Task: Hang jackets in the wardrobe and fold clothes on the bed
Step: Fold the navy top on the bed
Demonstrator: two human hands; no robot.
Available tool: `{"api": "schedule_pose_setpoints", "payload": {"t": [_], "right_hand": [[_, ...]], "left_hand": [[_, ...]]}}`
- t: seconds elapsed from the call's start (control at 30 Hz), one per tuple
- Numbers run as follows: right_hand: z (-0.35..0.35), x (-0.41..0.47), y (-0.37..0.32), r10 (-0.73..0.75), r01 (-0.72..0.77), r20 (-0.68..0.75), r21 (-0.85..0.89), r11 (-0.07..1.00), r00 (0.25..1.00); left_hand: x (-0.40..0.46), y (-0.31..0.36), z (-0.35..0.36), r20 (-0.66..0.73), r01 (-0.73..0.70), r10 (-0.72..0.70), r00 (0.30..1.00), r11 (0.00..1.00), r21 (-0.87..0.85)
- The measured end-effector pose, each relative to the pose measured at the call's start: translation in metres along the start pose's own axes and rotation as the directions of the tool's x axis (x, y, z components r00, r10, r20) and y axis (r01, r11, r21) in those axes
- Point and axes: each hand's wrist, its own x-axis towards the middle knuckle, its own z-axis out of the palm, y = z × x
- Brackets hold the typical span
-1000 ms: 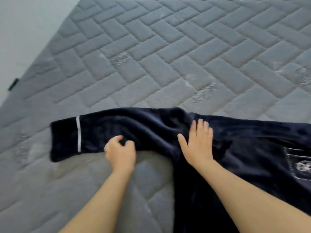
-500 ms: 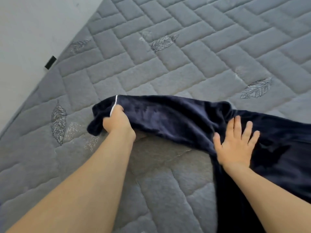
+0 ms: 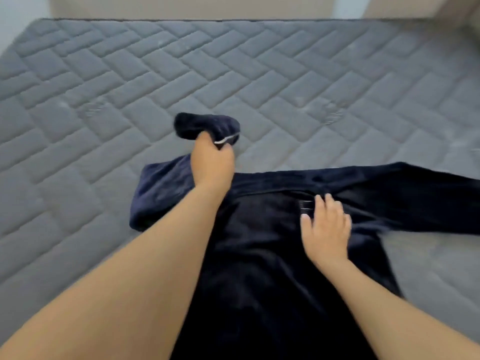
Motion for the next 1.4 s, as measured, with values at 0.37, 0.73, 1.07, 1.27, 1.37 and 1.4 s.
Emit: {"api": "schedule_pose_setpoints", "payload": {"t": [0.37, 0.73, 1.07, 1.27, 1.37, 1.4], "right_hand": [[-0.052, 0.041, 0.277, 0.543, -0.572, 0.213, 0.103, 0.814, 0.812], [-0.073, 0.018, 0.441, 0.546, -0.528, 0.199, -0.14, 0.838, 0.814], [-0.035, 0.02, 0.511, 0.415, -0.421, -0.121, -0.027, 0.907, 0.902], [-0.035, 0.019, 0.515, 0.396, -0.404, -0.162, -0.02, 0.915, 0.904], [-0.034, 0.019, 0.516, 0.392, -0.404, -0.167, -0.041, 0.914, 0.905], [-0.035, 0.019, 0.515, 0.398, -0.411, -0.164, -0.051, 0.91, 0.902]], "left_hand": [[-0.169, -0.032, 0.233, 0.582, -0.528, 0.055, 0.811, 0.497, 0.689], [-0.255, 0.091, 0.37, 0.772, -0.798, 0.214, 0.599, 0.236, 0.554], [-0.377, 0.138, 0.633, 0.97, -0.974, 0.165, 0.176, 0.171, 0.148], [-0.361, 0.139, 0.623, 0.871, -0.851, 0.381, 0.309, 0.521, 0.073], [-0.358, 0.153, 0.601, 0.776, -0.316, 0.169, 0.607, 0.948, 0.04], [-0.357, 0.156, 0.591, 0.734, -0.014, 0.003, 0.679, 1.0, 0.008]]}}
